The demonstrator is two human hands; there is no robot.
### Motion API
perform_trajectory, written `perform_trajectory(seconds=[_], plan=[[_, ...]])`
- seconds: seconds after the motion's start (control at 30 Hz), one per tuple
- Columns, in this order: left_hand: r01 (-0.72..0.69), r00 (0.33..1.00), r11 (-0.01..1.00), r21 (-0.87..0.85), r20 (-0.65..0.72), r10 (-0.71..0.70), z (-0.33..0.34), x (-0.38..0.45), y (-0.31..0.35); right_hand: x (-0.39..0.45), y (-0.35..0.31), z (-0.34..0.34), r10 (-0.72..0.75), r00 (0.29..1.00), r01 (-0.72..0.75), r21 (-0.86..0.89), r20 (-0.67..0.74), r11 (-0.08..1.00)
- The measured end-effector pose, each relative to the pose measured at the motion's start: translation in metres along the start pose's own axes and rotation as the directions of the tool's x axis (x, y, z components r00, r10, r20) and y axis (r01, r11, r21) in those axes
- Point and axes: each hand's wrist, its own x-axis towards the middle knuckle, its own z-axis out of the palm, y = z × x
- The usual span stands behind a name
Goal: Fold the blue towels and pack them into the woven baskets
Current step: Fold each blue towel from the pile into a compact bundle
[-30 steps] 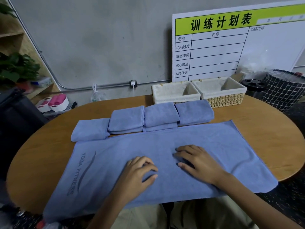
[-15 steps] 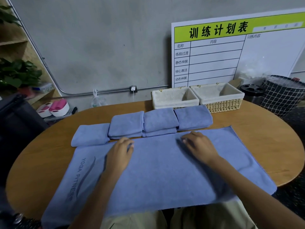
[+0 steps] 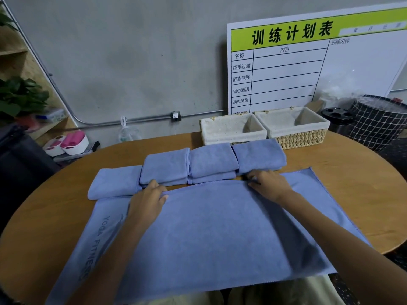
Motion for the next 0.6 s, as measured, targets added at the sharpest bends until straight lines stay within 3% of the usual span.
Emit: perform_trajectory(seconds=[0.13, 0.27, 0.4, 0.6], plan=[[-0.187, 0.978, 0.982, 0.003, -0.096, 0.186, -0.009, 0.000, -0.014, -0.003, 0.000, -0.010, -0.151, 0.988, 0.149, -0.066, -0.031, 0.987], [-0.245, 0.962, 0.967, -0.067, -0.145, 0.233, -0.031, 0.004, -0.022, -0.009, 0.006, -0.020, -0.366, 0.928, 0.360, -0.082, -0.069, 0.929], [-0.198, 0.975, 0.913, -0.356, 0.021, 0.219, -0.050, 0.014, -0.028, -0.009, 0.013, -0.030, -0.324, 0.945, 0.323, 0.022, 0.034, 0.946], [-0.164, 0.976, 0.889, -0.428, 0.063, 0.210, -0.060, 0.023, -0.033, 0.003, 0.031, -0.048, -0.288, 0.945, 0.231, 0.307, 0.156, 0.923]])
